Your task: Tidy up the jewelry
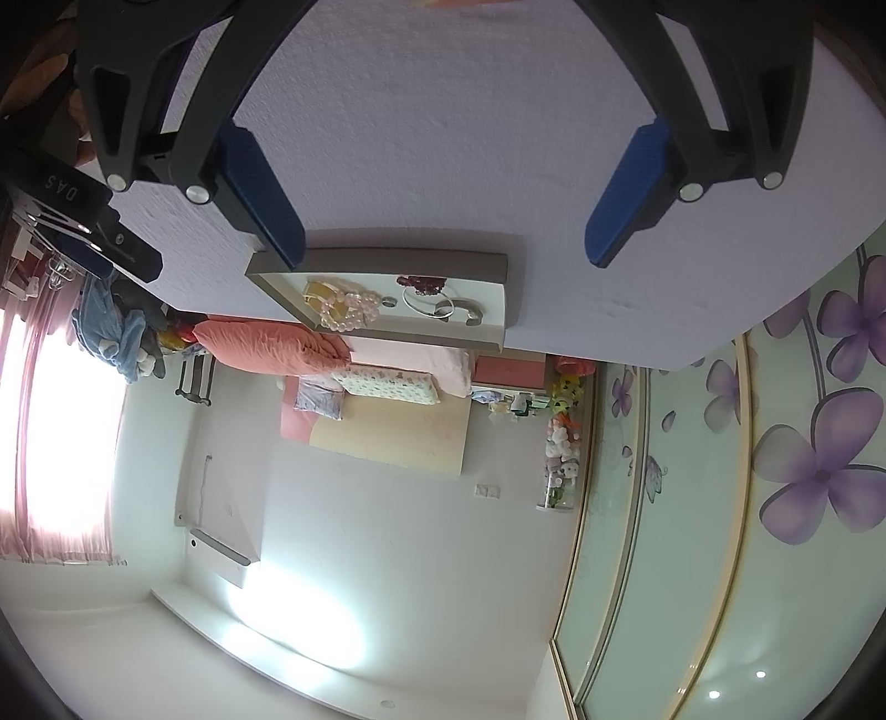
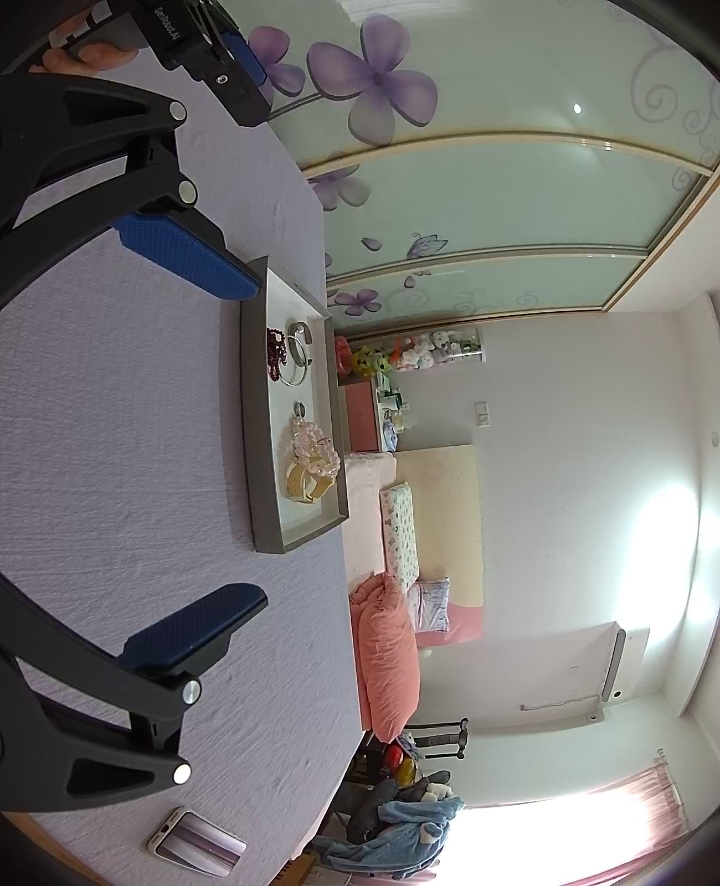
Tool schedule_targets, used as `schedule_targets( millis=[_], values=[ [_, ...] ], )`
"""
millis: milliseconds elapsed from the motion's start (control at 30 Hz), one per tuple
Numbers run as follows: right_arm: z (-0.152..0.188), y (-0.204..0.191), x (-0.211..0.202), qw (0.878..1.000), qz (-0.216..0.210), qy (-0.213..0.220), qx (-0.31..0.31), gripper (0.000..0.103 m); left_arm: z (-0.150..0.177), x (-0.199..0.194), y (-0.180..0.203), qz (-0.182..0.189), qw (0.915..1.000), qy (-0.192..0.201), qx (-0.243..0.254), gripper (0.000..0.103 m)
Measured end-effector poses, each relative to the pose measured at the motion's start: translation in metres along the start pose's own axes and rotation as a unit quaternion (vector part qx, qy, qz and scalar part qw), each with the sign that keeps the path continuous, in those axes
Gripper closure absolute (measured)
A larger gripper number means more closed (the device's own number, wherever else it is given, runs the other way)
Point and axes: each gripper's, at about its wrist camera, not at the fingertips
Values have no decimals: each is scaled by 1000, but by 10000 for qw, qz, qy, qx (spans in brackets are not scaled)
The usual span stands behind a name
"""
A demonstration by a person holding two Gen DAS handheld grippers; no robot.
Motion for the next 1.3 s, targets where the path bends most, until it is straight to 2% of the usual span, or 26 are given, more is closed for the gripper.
schedule_targets(
  millis=[1300],
  values=[
    [1, -1, -1, 10000, -36, -35, 13, 2, 2, -2, 8, 26, 10000, -19, 17, 4]
  ],
)
Point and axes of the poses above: each gripper's, at about its wrist camera, not at the fingertips, and x roughly the way its jaws point, y to its right, z to its underside, and after that the axes turned 6 degrees about y, right-handed
